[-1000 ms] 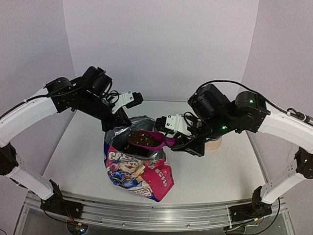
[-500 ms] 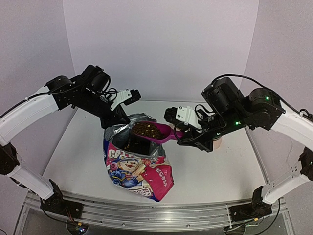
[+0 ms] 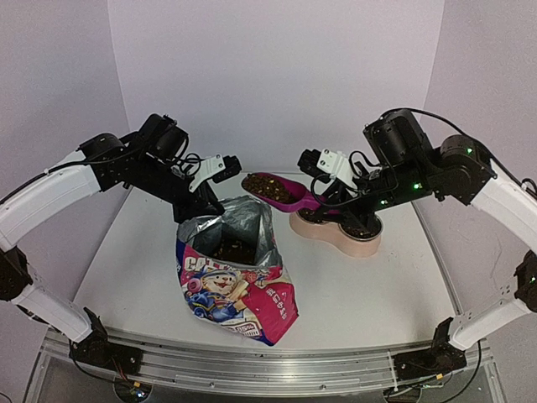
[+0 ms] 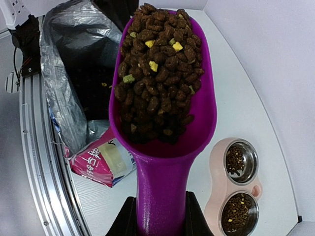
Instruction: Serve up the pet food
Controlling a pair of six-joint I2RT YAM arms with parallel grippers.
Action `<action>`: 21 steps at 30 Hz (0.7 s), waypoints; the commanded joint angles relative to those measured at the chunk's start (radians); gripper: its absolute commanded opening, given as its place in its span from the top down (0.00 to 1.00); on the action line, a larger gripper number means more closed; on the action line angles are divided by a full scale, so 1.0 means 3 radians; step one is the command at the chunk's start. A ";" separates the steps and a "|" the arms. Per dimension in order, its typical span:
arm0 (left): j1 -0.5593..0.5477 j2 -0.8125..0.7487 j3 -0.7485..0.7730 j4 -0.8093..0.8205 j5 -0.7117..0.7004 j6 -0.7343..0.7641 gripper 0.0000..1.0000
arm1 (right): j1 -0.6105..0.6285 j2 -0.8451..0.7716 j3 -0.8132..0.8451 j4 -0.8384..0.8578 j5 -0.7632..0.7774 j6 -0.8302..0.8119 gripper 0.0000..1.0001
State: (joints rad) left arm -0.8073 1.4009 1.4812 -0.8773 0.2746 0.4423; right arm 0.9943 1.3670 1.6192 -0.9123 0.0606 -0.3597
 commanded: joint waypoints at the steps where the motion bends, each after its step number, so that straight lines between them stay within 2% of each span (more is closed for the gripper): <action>1: 0.0027 -0.0085 -0.0117 0.0041 0.0123 0.0000 1.00 | -0.0215 0.0117 0.0221 0.0155 -0.0091 -0.0037 1.00; 5: 0.0027 -0.0149 -0.0162 0.0048 0.0185 0.0013 1.00 | -0.0520 0.0246 0.0309 0.0198 -0.0166 -0.0043 1.00; 11: 0.0027 -0.0180 -0.0181 0.0056 0.0257 -0.0008 1.00 | -0.1121 0.0363 0.0195 0.0485 -0.0573 -0.0087 1.00; 21: 0.0027 -0.0221 -0.0116 0.0086 0.0286 -0.0038 1.00 | -0.1774 0.0560 -0.0346 0.1031 -0.0495 -0.0349 1.00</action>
State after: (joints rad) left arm -0.8028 1.3639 1.4433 -0.8627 0.3382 0.4435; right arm 0.5214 1.4960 1.5623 -0.7172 -0.0868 -0.4184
